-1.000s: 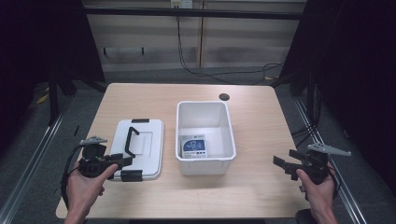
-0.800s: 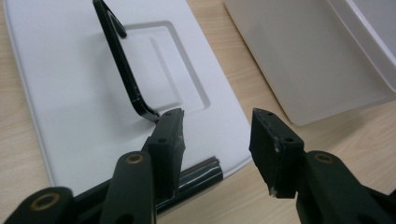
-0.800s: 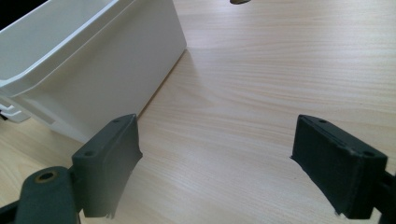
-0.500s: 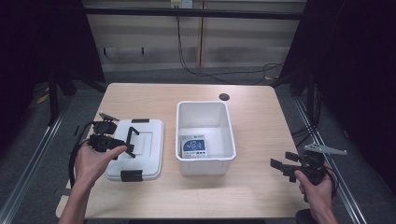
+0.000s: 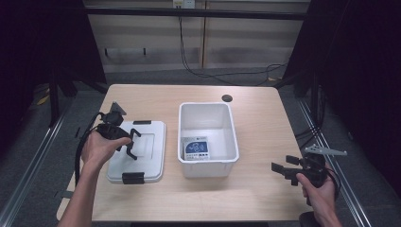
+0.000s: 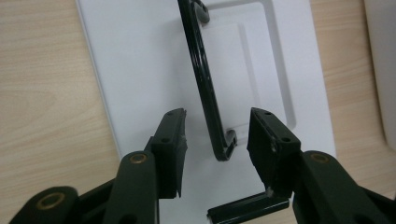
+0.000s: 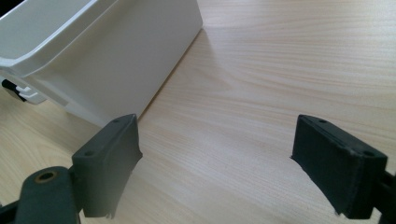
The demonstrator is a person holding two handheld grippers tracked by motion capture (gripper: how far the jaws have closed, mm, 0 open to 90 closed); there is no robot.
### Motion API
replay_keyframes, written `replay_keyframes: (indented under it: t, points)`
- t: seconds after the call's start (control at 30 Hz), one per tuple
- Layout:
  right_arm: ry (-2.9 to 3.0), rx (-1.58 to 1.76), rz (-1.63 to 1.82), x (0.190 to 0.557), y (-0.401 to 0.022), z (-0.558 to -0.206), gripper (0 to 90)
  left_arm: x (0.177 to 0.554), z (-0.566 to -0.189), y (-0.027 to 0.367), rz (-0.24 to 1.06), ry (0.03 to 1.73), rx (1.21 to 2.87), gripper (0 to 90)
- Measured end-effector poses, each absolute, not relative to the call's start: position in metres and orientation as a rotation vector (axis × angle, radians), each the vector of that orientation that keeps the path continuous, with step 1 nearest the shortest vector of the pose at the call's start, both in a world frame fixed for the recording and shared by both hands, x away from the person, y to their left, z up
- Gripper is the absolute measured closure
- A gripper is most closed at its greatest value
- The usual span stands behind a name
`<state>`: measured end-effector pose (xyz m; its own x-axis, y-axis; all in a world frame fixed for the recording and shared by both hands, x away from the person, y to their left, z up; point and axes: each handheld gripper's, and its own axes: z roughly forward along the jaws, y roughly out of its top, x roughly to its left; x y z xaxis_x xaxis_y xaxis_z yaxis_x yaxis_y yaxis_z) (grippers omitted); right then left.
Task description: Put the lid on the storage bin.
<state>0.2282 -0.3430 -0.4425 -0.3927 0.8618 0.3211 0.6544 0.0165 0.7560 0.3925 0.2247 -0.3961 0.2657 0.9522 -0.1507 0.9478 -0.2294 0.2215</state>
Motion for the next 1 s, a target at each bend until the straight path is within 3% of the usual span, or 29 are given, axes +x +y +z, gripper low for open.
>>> replay_keyframes:
  t: [0.5,0.83,1.0]
  points:
    - [2.133,1.555,1.288,0.229,-0.337,-0.445,14.5,0.419,-0.41,0.207,0.003,1.875,2.381,59.2]
    - [2.162,1.555,1.282,0.229,-0.334,-0.446,14.5,0.424,-0.411,0.2,-0.037,1.897,2.378,75.7]
    - [2.172,1.55,1.282,0.229,-0.334,-0.446,14.5,0.424,-0.409,0.197,-0.047,1.899,2.379,78.5]
